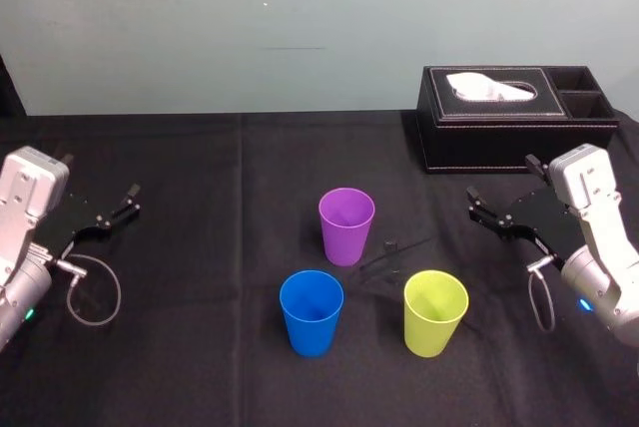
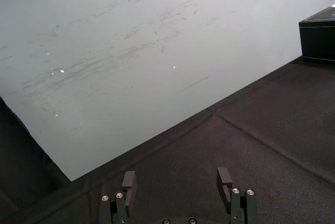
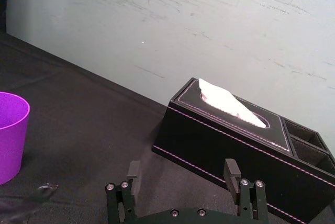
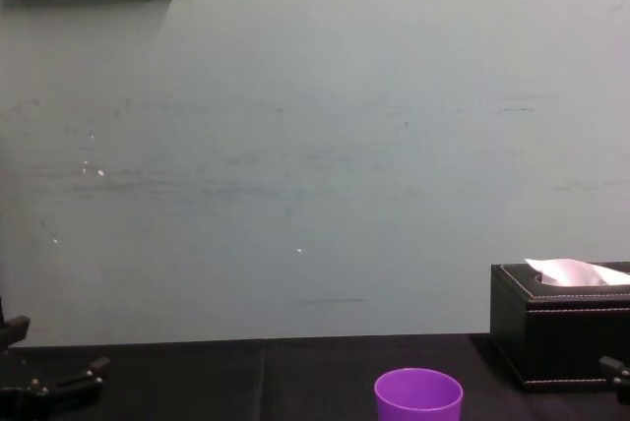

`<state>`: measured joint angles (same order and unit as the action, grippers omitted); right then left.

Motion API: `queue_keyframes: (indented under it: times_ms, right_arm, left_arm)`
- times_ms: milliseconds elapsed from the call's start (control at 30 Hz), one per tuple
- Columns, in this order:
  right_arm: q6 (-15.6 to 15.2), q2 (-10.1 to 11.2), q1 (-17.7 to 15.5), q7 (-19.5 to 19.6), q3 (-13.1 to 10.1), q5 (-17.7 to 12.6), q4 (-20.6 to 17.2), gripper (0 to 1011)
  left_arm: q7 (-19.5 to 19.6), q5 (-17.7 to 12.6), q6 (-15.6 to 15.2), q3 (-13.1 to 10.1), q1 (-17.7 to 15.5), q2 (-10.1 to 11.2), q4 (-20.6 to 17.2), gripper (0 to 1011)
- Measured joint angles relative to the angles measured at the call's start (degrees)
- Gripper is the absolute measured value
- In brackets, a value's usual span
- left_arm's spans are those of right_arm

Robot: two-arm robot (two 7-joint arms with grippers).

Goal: Stack the three plastic cups sequentially using one hand.

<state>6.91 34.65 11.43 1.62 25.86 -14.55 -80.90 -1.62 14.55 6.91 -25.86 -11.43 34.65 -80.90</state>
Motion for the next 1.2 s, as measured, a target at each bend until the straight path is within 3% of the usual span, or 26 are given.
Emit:
queue_keyframes:
  times_ms: [1200]
  right_arm:
    - [0.00,0.00,0.00,0.00,0.00,0.00,0.00,1000]
  left_arm:
    - [0.00,0.00,0.00,0.00,0.00,0.00,0.00,1012]
